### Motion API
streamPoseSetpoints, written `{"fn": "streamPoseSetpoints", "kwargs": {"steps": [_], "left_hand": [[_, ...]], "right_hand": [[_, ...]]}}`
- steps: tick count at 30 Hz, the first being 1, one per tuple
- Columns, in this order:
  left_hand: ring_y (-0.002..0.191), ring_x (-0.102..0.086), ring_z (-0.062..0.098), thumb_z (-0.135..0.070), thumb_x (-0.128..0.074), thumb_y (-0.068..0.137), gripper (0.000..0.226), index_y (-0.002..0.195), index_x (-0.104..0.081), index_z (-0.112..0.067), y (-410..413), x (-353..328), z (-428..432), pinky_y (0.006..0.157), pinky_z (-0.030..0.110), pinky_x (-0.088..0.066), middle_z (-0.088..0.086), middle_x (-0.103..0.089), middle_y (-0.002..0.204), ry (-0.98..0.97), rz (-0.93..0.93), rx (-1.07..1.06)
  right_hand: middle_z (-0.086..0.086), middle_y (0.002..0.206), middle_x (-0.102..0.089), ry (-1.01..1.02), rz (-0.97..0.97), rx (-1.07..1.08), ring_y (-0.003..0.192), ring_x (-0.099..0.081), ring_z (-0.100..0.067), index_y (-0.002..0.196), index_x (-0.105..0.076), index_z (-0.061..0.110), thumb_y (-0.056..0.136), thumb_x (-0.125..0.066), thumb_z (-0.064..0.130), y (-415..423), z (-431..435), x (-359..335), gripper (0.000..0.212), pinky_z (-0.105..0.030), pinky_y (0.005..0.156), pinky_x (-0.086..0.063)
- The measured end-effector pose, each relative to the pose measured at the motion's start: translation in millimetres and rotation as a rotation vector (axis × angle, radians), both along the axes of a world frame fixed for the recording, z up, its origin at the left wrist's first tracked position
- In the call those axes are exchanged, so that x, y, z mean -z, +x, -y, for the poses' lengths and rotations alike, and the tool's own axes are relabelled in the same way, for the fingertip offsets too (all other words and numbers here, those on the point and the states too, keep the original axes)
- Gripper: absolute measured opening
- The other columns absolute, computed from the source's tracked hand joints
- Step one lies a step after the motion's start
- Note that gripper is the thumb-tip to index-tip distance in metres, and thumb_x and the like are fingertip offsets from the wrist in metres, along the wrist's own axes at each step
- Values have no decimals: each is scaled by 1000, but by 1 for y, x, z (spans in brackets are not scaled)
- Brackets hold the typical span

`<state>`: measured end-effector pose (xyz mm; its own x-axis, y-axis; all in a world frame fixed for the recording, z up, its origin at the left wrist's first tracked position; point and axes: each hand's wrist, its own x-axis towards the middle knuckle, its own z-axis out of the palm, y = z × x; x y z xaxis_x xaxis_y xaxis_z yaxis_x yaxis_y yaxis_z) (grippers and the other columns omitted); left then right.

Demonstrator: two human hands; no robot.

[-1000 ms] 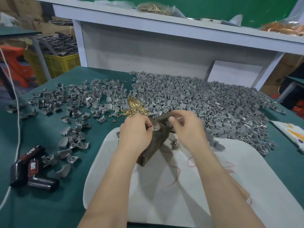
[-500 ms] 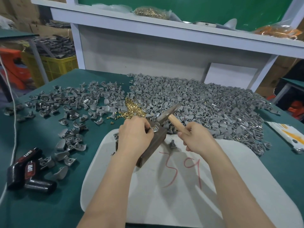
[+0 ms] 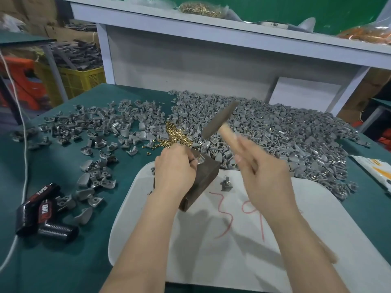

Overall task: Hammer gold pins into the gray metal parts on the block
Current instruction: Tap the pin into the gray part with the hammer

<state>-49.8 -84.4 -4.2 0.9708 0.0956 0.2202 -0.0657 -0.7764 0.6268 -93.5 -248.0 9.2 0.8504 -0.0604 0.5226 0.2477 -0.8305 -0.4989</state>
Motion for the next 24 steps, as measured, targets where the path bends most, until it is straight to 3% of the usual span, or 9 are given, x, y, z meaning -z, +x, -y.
{"fn": "streamPoseSetpoints", "kwargs": {"steps": [3,8,11,13,17,21,24], "left_hand": [[94,-55,27,-21,-62,89,10,85,-70,-18,1,1,-1,87,45,-47,2,-62,97,3,-3,-1],[93,-57,29,-19,-65,87,12,75,-67,-16,2,3,-1,85,46,-48,5,-65,92,-47,19,-3],[93,-58,29,-20,-65,87,9,82,-70,-16,3,2,-1,86,45,-48,4,-65,95,-46,5,-1],[92,-58,28,-20,-65,87,9,83,-72,-15,4,3,-1,86,44,-48,4,-65,96,-49,9,-4],[88,-60,30,-17,-66,86,12,76,-71,-13,3,4,-2,82,44,-50,7,-67,89,-70,46,-8],[90,-57,30,-21,-66,86,10,84,-71,-13,4,3,-2,82,44,-49,6,-63,92,-19,34,-1],[91,-57,29,-20,-65,87,8,84,-70,-15,4,3,-2,84,44,-49,5,-63,93,-26,20,-14]], "right_hand": [[0,102,-70,-159,-173,6,86,-63,-25,130,-49,46,92,-53,37,-1,0,1,39,-33,75,-51],[3,94,-71,-54,33,11,76,-63,-19,130,-52,39,92,-55,31,-4,2,-11,39,-30,71,-50],[0,106,-70,-217,-179,-22,92,-64,-25,132,-47,44,93,-51,35,-5,1,-7,40,-36,81,-52],[2,105,-70,-248,-177,-13,92,-63,-24,131,-47,47,93,-51,36,-4,0,-11,40,-36,79,-51],[6,93,-70,24,34,30,77,-63,-16,131,-50,42,92,-53,34,-5,-1,-12,39,-28,67,-47],[1,106,-70,-133,-185,-5,90,-63,-26,132,-48,43,93,-52,34,-8,-7,5,41,-36,77,-51],[1,101,-70,-85,-163,4,85,-63,-25,131,-47,45,93,-52,33,-3,-6,3,41,-34,74,-50]]}}
